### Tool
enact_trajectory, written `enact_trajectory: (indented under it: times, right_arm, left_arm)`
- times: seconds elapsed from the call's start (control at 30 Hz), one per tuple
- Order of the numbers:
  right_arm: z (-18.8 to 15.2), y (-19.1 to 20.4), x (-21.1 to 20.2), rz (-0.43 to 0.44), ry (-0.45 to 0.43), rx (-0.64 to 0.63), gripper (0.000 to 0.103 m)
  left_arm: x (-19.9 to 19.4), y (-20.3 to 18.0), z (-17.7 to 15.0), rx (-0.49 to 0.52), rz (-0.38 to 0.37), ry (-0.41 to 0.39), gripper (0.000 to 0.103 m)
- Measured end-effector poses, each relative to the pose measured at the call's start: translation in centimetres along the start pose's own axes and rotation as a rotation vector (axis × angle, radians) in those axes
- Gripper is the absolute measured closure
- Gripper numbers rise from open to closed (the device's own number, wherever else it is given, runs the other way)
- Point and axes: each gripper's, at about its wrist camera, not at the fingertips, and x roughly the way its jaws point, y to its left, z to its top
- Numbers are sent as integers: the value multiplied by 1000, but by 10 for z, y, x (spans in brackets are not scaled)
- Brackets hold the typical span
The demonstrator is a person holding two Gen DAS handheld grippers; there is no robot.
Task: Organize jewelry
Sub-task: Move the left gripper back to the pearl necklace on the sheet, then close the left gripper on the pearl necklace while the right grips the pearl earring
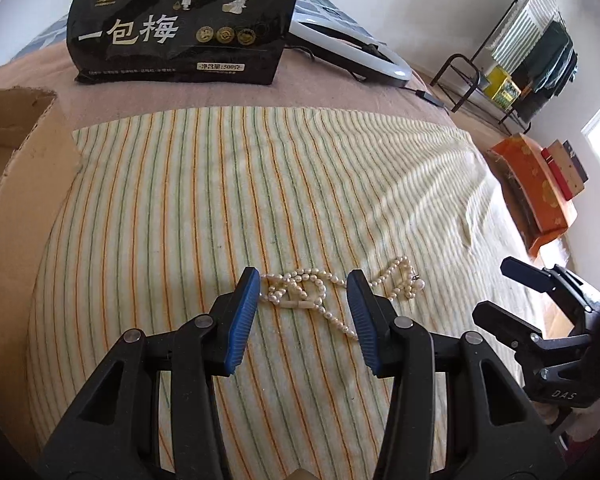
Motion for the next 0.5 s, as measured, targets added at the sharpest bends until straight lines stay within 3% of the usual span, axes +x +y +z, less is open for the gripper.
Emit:
enact_trajectory:
  times: [0.2,0.27,0.37,0.5]
  right_arm:
    - [0,10,16,23,41,-27,33]
    - [1,13,19,21,39,-31,33]
    - [4,17,23,23,38,-39,37]
    - [8,24,32,32,45,-49,46]
  left_arm:
    - [15,-14,-3,64,93,-21,57]
    - [18,-13,-4,72,122,-20,79]
    - [19,-12,-6,95,151,-29,92]
    - [17,-7,-4,91,180,-30,97]
